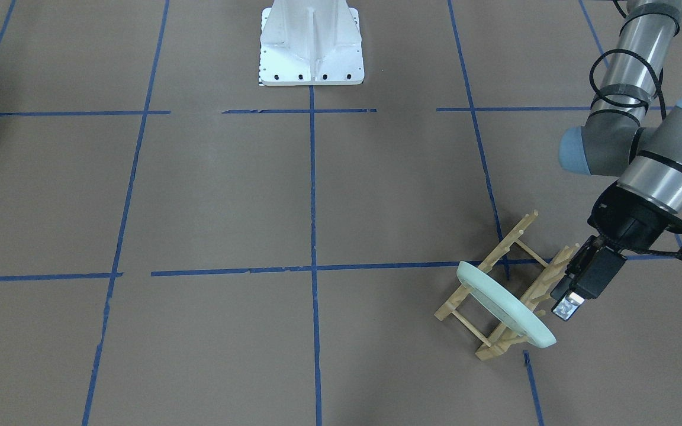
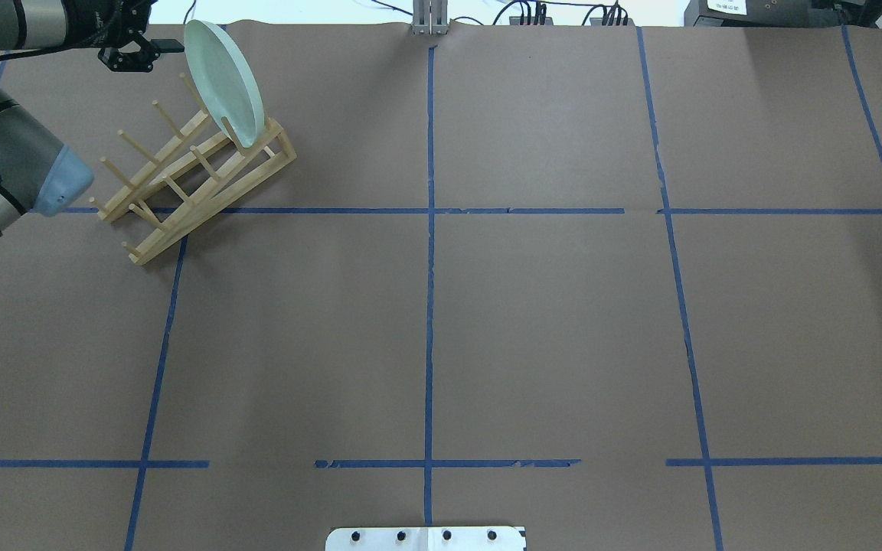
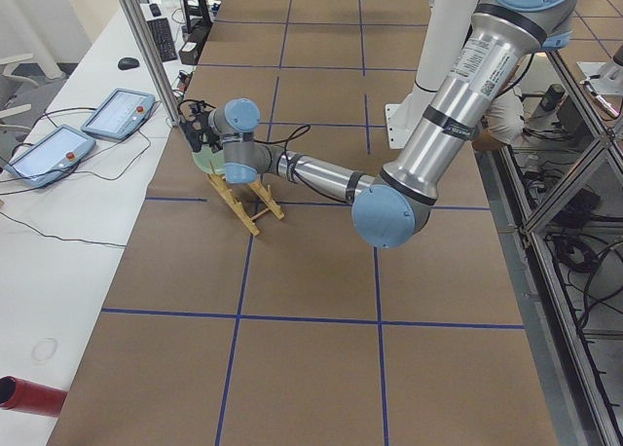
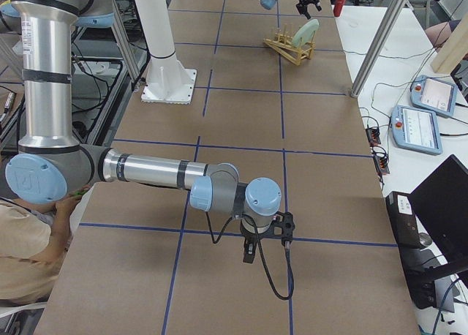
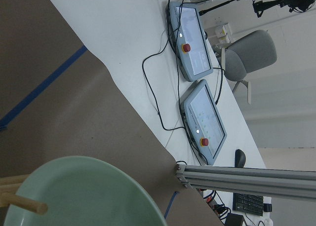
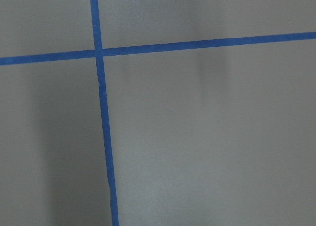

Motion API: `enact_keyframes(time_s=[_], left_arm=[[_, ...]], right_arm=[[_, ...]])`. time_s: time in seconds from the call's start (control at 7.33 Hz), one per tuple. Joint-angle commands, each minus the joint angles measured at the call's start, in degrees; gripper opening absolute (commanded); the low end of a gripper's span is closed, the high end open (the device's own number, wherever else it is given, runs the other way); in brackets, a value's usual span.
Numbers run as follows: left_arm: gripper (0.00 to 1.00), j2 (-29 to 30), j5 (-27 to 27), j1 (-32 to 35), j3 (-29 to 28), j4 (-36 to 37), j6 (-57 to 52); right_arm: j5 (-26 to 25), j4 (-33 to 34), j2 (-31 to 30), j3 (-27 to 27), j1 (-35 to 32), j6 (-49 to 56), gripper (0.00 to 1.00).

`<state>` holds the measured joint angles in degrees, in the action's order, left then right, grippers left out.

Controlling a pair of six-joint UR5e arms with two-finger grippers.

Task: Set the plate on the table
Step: 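Reach the left gripper toward the pale green plate's rim in the rack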

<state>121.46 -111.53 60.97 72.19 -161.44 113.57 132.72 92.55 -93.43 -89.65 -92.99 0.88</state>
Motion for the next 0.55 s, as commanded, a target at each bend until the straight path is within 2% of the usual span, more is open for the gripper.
enact_keyframes(time_s=[0.0,0.41], left_arm=[[0.83,1.2,0.4,-0.5,-1.0,0.1,0.0],[0.45,2.2,3.5,-2.1,-1.0,0.2,0.0]], right_arm=[[0.0,0.0,0.0,0.0,0.0,0.0,1.0],[0.0,0.0,0.0,0.0,0.0,0.0,1.0]])
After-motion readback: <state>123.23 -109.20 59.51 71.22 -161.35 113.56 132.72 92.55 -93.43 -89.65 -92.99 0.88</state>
